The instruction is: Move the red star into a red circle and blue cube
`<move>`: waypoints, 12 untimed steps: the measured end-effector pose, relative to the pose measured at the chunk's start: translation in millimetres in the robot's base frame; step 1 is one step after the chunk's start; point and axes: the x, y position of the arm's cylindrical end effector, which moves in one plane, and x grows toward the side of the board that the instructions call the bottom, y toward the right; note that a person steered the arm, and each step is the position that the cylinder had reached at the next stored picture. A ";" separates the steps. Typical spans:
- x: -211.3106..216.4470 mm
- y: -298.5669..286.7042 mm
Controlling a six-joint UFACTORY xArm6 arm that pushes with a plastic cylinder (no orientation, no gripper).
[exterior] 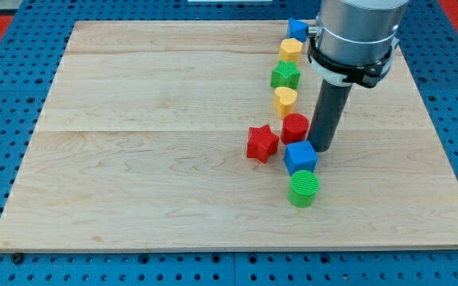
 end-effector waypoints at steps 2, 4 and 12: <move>0.0 -20.0; 2.1 -36.2; 145.2 58.6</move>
